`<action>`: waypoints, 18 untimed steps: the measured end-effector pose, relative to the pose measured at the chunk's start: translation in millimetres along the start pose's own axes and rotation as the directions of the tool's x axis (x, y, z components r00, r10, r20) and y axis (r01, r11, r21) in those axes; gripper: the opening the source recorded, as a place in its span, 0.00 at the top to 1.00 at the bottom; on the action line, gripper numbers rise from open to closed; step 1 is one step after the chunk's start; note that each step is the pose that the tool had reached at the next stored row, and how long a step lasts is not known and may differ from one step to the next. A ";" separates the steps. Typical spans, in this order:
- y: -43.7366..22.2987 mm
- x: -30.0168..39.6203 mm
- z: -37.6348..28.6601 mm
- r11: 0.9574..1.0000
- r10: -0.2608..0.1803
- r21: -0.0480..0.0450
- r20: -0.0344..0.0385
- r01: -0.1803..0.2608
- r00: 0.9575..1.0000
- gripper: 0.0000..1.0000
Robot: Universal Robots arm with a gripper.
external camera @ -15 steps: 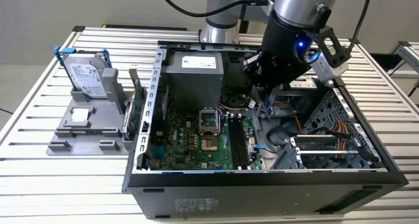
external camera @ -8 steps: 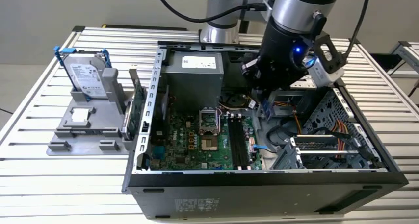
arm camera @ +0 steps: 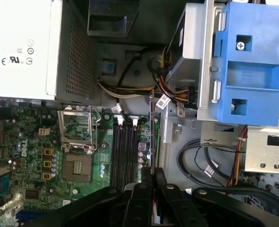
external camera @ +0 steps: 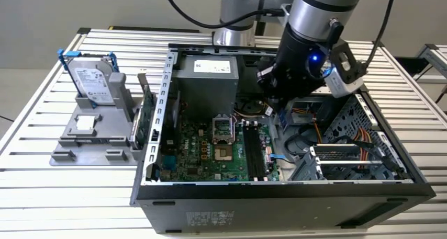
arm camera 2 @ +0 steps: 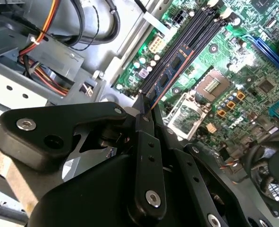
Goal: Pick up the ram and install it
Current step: 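Insert the ram into the slot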
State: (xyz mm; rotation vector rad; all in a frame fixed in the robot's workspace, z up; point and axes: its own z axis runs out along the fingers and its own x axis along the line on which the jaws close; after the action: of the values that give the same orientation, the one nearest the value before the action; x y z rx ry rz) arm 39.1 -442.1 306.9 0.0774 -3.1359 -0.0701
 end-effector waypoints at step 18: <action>-1.0 0.3 15.5 0.998 0.066 0.001 0.003 -0.066 0.998 1.00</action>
State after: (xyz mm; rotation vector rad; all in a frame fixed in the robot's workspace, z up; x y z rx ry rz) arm 38.9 -442.5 291.4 -0.0268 -3.1383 -0.0685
